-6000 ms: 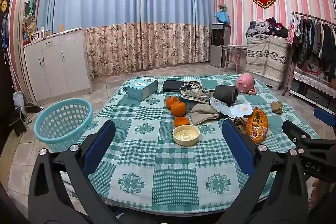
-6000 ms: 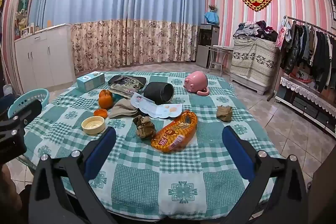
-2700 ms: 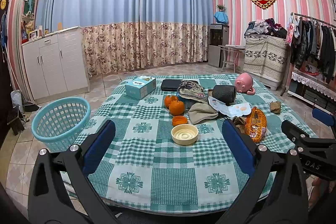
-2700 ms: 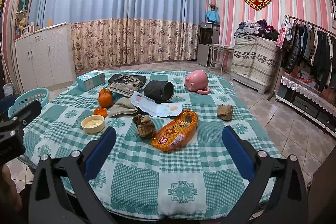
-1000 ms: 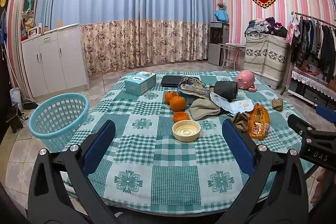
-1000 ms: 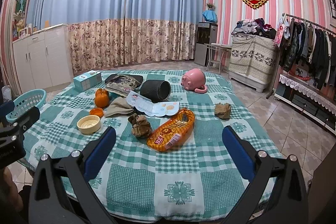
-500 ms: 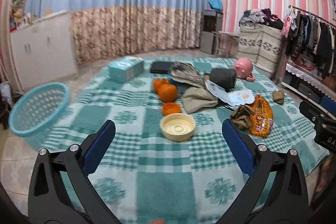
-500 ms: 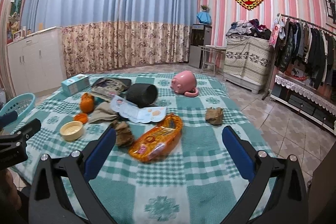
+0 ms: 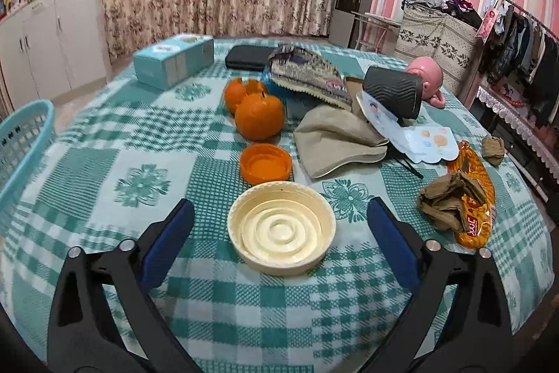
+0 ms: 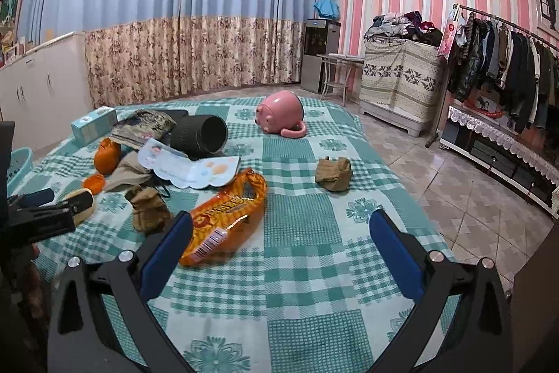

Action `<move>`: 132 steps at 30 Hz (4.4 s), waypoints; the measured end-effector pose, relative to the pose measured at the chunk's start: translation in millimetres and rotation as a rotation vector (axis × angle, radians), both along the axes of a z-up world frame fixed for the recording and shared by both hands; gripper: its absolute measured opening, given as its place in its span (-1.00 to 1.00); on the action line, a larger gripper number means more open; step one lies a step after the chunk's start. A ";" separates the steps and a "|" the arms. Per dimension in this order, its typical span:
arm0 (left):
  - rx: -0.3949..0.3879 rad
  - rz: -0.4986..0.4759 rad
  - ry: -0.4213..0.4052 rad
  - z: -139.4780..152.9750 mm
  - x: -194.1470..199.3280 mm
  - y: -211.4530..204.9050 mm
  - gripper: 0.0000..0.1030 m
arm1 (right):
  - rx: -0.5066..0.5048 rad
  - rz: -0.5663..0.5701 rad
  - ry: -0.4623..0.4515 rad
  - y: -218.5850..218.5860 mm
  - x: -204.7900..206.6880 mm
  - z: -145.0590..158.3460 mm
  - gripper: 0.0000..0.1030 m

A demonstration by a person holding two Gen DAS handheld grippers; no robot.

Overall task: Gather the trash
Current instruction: 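Grasp the cream round lid with the left tool while the right grasps brown paper, then drop the cream lid into the blue basket while the right tool drops the paper, then grasp the orange lid with the left tool while the right grasps the snack bag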

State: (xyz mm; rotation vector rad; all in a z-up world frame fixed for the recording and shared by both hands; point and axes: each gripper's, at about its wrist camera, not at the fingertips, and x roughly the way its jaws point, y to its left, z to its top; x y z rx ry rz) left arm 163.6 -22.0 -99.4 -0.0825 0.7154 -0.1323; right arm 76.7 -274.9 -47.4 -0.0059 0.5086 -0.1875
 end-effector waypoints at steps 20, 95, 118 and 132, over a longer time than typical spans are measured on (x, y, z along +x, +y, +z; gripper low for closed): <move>0.071 0.120 -0.023 3.2 -18.5 48.1 0.17 | -0.032 0.187 0.045 64.3 32.3 -10.3 0.92; 0.071 0.509 -0.050 20.4 30.7 385.7 0.56 | 0.007 0.734 0.151 373.2 173.3 3.5 -0.26; 0.056 0.745 -0.047 34.3 -51.5 460.2 0.89 | -0.056 0.921 0.258 526.0 174.9 -18.4 -0.25; 0.090 0.744 -0.027 30.9 -58.6 437.0 0.90 | -0.070 0.851 0.165 481.9 157.4 -0.6 0.71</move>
